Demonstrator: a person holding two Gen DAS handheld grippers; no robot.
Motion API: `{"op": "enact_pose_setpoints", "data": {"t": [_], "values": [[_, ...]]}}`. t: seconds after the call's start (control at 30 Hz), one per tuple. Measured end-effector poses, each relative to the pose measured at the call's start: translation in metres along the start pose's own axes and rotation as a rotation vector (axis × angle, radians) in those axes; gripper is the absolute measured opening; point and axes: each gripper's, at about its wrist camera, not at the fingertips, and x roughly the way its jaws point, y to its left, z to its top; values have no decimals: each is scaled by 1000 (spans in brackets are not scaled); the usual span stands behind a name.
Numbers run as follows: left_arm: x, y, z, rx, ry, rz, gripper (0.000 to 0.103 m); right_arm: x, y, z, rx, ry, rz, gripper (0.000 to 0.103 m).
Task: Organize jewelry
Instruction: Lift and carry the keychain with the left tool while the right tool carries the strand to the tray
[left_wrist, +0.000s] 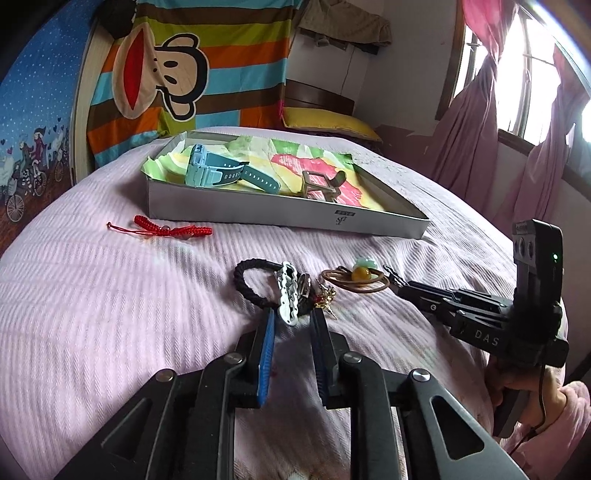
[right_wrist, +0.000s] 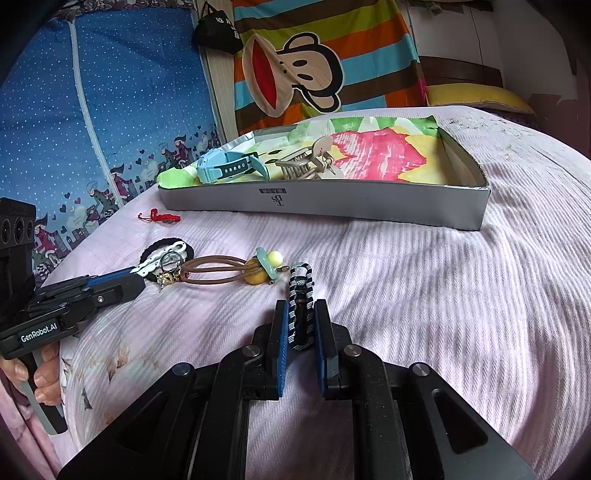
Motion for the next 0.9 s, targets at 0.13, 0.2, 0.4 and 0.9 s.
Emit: {"op": "enact_pose_setpoints", "data": {"t": [0.13, 0.2, 0.4, 0.9], "values": [[1, 0, 0, -5, -5, 8, 11, 0, 0, 0, -1, -1, 0, 12], [1, 1, 0, -8, -4, 9, 5, 0, -1, -1, -1, -6, 2, 12], [-1, -3, -2, 15, -20, 20, 3, -7, 0, -3, -8, -41, 8, 12], [-28, -25, 29, 92, -169, 39, 3, -30, -4, 34, -2, -194, 34, 12]]}}
